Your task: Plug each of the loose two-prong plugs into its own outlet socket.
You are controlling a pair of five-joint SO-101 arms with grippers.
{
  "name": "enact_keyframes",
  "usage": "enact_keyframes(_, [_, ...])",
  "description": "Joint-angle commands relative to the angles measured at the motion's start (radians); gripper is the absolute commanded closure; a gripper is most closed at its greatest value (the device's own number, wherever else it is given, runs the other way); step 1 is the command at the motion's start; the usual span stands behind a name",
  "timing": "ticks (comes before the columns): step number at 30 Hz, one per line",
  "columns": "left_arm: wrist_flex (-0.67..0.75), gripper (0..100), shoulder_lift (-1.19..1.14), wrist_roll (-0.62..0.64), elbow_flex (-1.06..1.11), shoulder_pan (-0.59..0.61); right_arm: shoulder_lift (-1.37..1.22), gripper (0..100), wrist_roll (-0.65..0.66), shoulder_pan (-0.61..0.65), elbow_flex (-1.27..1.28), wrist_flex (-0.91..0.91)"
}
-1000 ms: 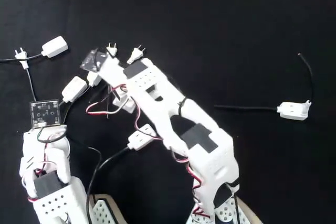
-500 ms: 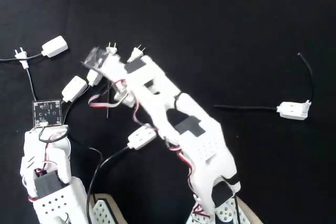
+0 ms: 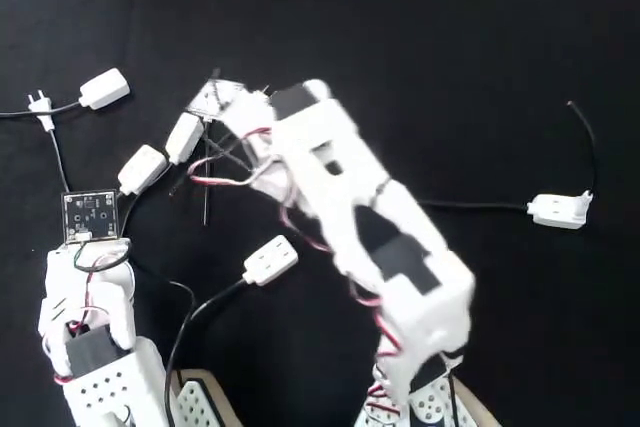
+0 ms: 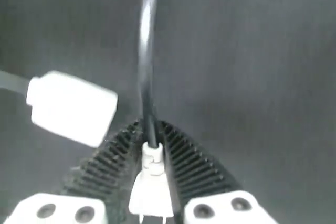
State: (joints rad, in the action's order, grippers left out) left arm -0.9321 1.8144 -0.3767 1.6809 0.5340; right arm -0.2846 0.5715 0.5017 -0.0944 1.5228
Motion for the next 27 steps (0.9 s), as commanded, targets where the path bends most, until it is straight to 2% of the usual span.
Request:
enact_keyframes(1, [-0.003,97,0.0,-0.006,0.019,-0.013,0.193,98.6,0.147,-0.098,0.136,0.098])
enact_keyframes(5, [-0.003,97,0.0,-0.006,0.019,-0.013,0.271,98.5,0.253,-0.198,0.401,-0.031])
enact_keyframes(9, [-0.041,97,0.0,-0.063,0.019,-0.018,0.278,98.3,0.262,-0.175,0.591,-0.222])
enact_keyframes(11, [-0.078,97,0.003,-0.098,0.019,-0.019,0.272,96.1,0.261,-0.15,0.634,-0.258])
enact_keyframes(16, [-0.1,97,0.003,-0.123,0.019,-0.019,0.269,83.2,0.213,-0.095,0.624,-0.18])
enact_keyframes(20, [-0.101,97,0.003,-0.123,0.019,-0.019,0.269,85.5,0.215,-0.043,0.611,-0.098])
enact_keyframes(27, [-0.103,97,0.003,-0.123,0.019,-0.015,0.268,86.5,0.213,-0.038,0.601,-0.097])
